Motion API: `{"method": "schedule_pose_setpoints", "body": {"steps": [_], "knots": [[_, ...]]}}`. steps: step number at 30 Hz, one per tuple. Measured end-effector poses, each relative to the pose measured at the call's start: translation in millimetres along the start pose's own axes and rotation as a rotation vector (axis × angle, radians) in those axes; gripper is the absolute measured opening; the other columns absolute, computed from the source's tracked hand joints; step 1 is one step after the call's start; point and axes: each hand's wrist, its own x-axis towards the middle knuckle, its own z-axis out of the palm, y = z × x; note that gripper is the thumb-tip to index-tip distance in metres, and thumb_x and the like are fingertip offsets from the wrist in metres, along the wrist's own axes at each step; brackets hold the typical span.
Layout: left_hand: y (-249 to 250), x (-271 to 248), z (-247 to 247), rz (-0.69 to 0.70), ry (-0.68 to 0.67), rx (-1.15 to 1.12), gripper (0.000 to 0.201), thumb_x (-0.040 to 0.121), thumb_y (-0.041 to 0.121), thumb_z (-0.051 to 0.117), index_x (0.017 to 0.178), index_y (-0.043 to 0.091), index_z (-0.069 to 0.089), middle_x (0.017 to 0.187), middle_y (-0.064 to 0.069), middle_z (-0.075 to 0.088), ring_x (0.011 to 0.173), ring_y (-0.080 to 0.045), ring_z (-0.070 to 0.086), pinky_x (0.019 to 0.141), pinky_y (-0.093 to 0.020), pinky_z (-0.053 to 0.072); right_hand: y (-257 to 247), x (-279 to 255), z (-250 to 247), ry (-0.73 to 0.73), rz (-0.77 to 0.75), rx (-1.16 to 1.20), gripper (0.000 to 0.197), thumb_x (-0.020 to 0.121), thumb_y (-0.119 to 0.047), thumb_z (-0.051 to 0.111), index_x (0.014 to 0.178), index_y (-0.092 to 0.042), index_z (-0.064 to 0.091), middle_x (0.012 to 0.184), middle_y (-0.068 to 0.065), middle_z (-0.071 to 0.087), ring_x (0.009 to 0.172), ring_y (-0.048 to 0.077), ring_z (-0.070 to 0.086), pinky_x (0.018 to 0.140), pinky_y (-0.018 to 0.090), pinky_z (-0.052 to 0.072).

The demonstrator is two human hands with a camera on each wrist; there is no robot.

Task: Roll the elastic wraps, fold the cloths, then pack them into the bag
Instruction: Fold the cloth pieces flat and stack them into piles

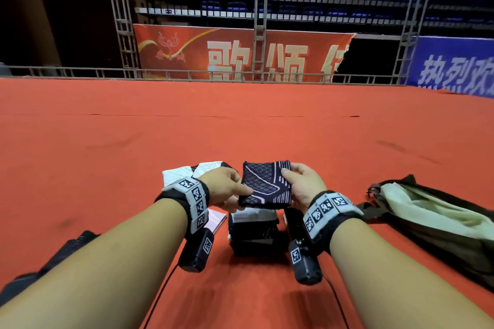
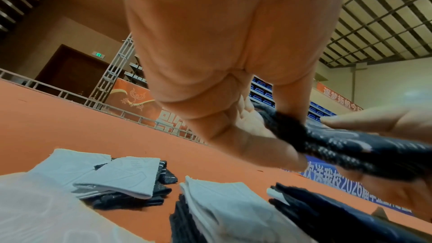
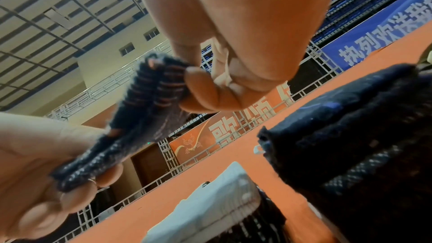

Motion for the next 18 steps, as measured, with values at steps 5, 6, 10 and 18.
{"method": "schedule_pose_setpoints", "body": {"steps": [5,6,10,18], "knots": [[-18,20,0,-0.038,0.053,0.063,0.035,0.091,0.016,0.075,0.084,0.013,0.041,0.072,-0.02,0.066,0.062,-0.031,0.07,0.049,-0.035,0.058,8,24,18,-0.065,-0.061,-0.27,0.061,0.089,0.0,0.061,0.143,-0.025,0.05,0.117,0.01,0.069,0.088,0.034,0.074,0.083,0.051,0.06],[-21,22,-1,-0.04,0.073,0.08,0.036,0.09,0.018,0.076,0.083,0.014,0.041,0.07,-0.017,0.066,0.062,-0.032,0.069,0.045,-0.032,0.054,11,27,22,-0.073,-0.084,-0.348,0.059,0.09,0.001,0.06,0.143,-0.024,0.053,0.124,0.008,0.067,0.093,0.03,0.073,0.086,0.047,0.06],[-33,36,-4,-0.047,0.144,0.233,0.036,0.088,0.026,0.077,0.075,0.016,0.046,0.063,-0.009,0.066,0.065,-0.031,0.073,0.043,-0.025,0.047,22,38,32,-0.085,-0.125,-0.63,0.055,0.093,-0.002,0.054,0.145,-0.02,0.052,0.14,0.001,0.059,0.112,0.021,0.065,0.098,0.035,0.053],[-49,52,3,-0.07,0.326,0.744,0.039,0.09,0.05,0.059,0.103,0.013,0.061,0.102,-0.009,0.069,0.089,-0.026,0.067,0.075,-0.031,0.05,39,50,51,-0.243,-0.055,-1.263,0.052,0.089,-0.011,0.044,0.134,-0.031,0.061,0.142,0.011,0.05,0.129,0.035,0.047,0.104,0.037,0.047]]}}
